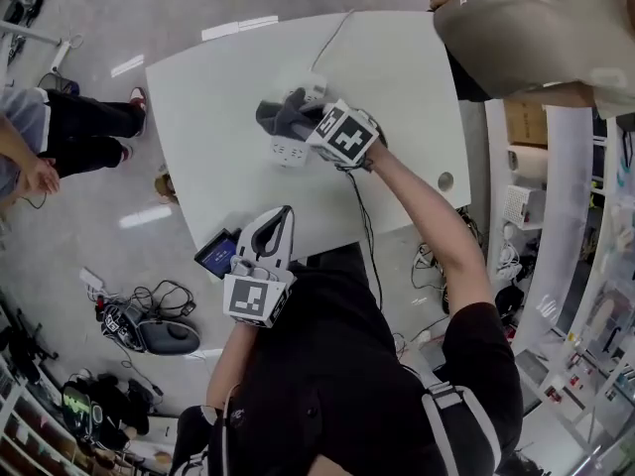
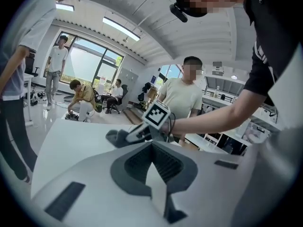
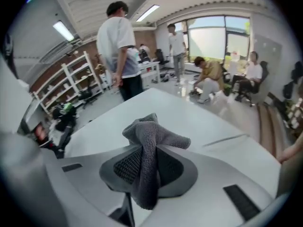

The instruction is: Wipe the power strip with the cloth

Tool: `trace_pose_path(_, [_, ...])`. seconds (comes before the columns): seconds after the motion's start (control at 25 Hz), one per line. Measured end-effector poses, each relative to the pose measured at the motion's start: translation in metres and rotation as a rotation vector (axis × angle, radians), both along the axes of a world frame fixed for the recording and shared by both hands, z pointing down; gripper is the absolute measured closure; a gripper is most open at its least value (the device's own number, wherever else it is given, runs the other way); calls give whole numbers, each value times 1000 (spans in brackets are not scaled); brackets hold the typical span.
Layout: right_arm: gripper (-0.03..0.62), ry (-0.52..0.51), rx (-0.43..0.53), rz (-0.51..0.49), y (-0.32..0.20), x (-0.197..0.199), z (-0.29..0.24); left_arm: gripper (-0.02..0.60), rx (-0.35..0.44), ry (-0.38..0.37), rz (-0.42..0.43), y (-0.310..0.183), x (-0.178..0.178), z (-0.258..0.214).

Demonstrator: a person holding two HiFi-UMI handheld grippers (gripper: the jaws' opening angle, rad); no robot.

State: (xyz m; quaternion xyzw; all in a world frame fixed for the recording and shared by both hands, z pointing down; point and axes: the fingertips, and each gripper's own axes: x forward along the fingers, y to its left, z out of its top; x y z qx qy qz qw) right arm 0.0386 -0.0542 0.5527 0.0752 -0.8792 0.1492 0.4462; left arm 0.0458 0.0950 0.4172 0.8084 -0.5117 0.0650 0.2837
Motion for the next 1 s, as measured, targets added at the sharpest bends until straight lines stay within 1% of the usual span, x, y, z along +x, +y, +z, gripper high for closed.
trace_pose_path(0.08, [500,49,94,129,-73,9,1,548,-3,2,-2,2,-1,1])
trace_pose_path(0.12, [500,88,117,165,-99,12,6,549,-4,-3,-6,2,-2,1])
trace_pose_path(0.16, [500,125,119,182,-114,14,12,549,-11,-13,-9,3,-4,1])
trace_pose_path(0.24, [500,168,82,167,-115,9,25,549,-26,-34,-13,5,-7,1])
trace_pose_path(0.28, [500,170,75,139,-106,4,28,549,-22,-39,-15,6,-8,1])
trace_pose_path(0.36, [500,139,78,56,-73,-8,25,549,1,-35,-21,5,-9,-1])
trace_pose_path(0.48, [500,95,3,-83,15,-20,26,549,15,-27,-28,1,-11,-2])
trace_pose_path(0.6, [500,42,-74,-228,97,-29,21,549,30,-26,-5,-4,-8,-4])
trace_pose_path(0.64, [500,32,-96,-253,116,-28,20,549,35,-25,3,-4,-6,-5])
trace_pose_path(0.68, [500,24,-100,-257,126,-23,18,549,38,-23,7,-3,-5,-6])
trace_pose_path(0.72, [500,12,-91,-229,127,-13,15,549,41,-22,9,-2,-3,-7])
trace_pose_path(0.76, [500,-4,-78,-168,118,0,11,549,44,-23,13,-1,-1,-7])
trace_pose_path(0.84, [500,-4,-53,-9,88,40,6,549,50,-27,21,-1,0,-7])
trace_pose_path(0.88, [500,31,-35,46,74,65,10,549,51,-29,22,-1,-1,-5])
trace_pose_path(0.92, [500,83,-17,76,65,91,17,549,51,-32,22,-1,-3,-3])
trace_pose_path(1.0, [500,169,-10,102,60,131,34,549,53,-36,23,-6,-4,0])
